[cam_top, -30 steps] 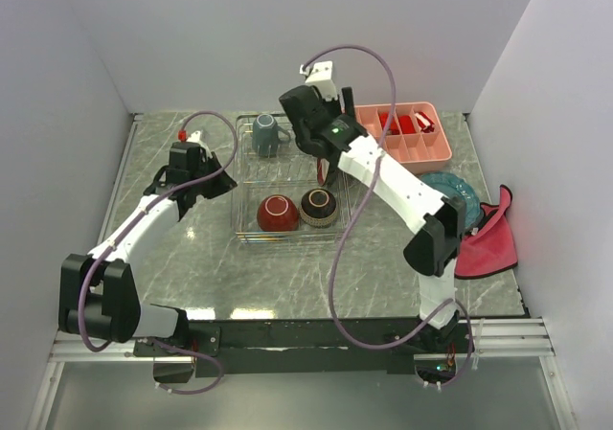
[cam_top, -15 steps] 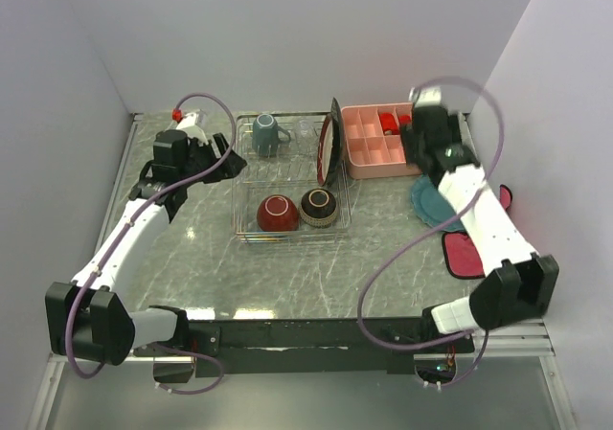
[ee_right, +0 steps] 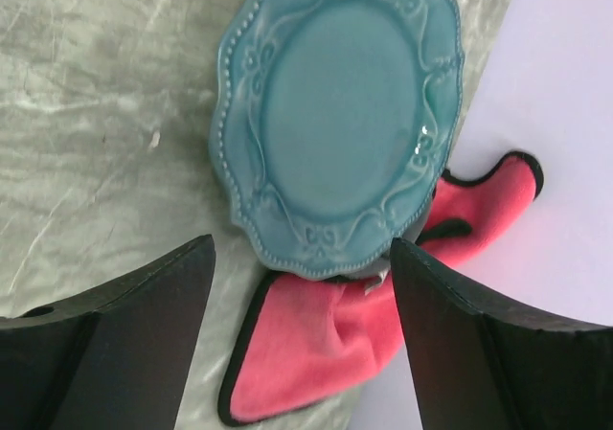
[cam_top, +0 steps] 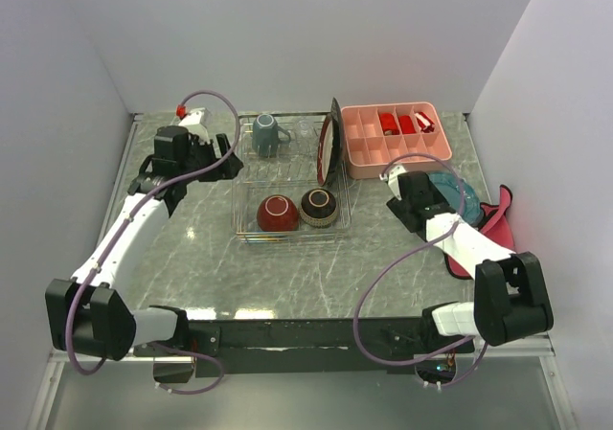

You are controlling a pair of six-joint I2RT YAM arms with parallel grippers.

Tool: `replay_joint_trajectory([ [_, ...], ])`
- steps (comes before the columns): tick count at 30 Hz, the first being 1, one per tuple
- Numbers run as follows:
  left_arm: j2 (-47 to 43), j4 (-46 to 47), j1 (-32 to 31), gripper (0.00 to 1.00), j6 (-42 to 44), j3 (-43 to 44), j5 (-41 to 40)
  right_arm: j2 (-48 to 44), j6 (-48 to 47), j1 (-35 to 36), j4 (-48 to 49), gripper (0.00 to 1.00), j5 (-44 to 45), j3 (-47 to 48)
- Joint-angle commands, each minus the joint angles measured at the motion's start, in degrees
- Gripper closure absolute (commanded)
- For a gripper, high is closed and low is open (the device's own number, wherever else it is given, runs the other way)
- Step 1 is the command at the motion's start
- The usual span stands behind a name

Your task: Load the mixed dishes into the dish rack

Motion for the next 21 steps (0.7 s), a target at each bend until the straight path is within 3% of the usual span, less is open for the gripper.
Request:
replay_joint_trajectory([
  [1, 1.9, -0.4, 0.2, 0.21, 2.8, 3.6, -2.0, 0.2, -5.2, -0.3, 10.7, 0.21, -0.5, -3.3],
  [12, 5.2, -0.9, 0.3, 0.21, 3.9, 6.2, -2.8, 10.2, -5.8, -1.2, 14.1, 0.31, 0.0, -3.1],
  [18, 5.1, -1.1, 0.3, 0.21, 3.8, 5.7, -2.8, 10.8, -8.4, -1.1, 15.1, 0.60, -0.7, -4.6],
  [21, 4.3, -0.7, 0.5, 0.22, 2.4, 5.7, -1.5, 9.7, -11.4, -1.0, 18.3, 0.64, 0.3, -7.9],
])
